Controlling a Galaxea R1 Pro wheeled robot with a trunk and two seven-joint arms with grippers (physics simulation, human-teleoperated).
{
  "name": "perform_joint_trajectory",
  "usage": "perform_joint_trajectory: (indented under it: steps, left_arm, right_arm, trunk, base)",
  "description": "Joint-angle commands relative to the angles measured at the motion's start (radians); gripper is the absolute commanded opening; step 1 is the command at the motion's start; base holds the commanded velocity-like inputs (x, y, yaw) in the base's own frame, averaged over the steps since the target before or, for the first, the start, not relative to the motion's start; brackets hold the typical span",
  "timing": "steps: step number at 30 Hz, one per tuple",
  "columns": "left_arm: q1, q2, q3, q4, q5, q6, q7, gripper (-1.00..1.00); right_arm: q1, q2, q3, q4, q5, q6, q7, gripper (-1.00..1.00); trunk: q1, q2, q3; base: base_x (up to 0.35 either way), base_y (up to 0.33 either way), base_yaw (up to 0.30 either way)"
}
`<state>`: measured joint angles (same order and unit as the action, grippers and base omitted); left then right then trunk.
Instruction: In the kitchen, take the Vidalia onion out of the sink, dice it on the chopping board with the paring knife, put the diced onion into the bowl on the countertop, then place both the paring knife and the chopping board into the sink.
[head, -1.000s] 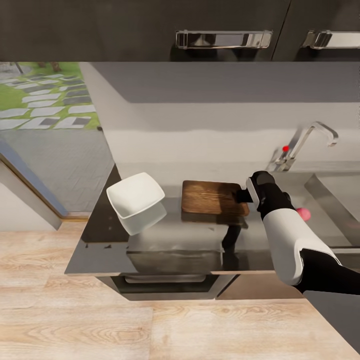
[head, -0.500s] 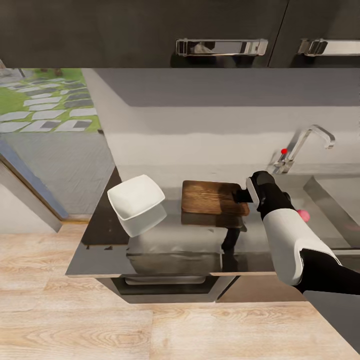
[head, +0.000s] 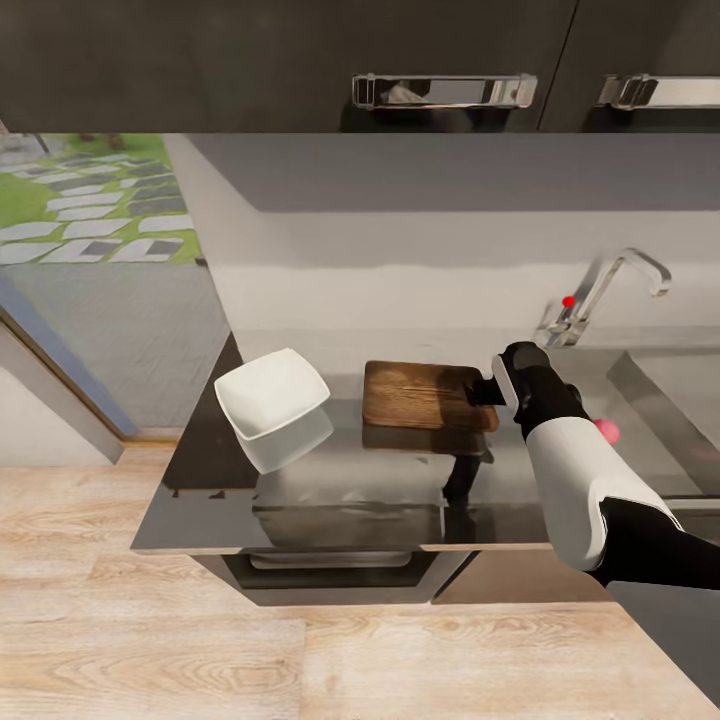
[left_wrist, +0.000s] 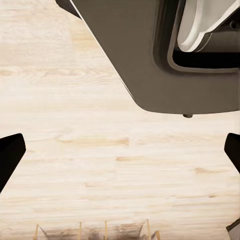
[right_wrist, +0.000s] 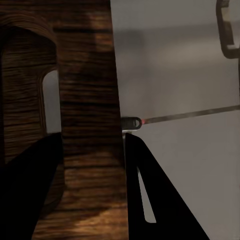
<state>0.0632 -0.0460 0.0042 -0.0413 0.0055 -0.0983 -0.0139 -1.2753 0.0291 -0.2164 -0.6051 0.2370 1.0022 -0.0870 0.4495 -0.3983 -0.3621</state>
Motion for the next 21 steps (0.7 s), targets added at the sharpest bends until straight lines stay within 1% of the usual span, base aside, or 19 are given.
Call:
perform_joint_trajectory:
  steps: [1,21]
  left_arm:
    - [0.000,0.000,0.001,-0.002,0.001,-0.001,-0.001,1.00]
    - [0.001,0.002,0.002,-0.002,0.001,-0.001,-0.001,1.00]
  right_arm:
    - [-0.001,0.002,-0.006,-0.001,0.002,0.003,0.000,-1.00]
    - [0.010,0.002,-0.006,0.001,0.002,0.009,-0.002,-1.00]
  trunk:
    - [0.001,-0.002,-0.003]
    - [0.001,-0.002,-0.009]
  base:
    - [0.000,0.000,0.000]
    - [0.000,0.000,0.000]
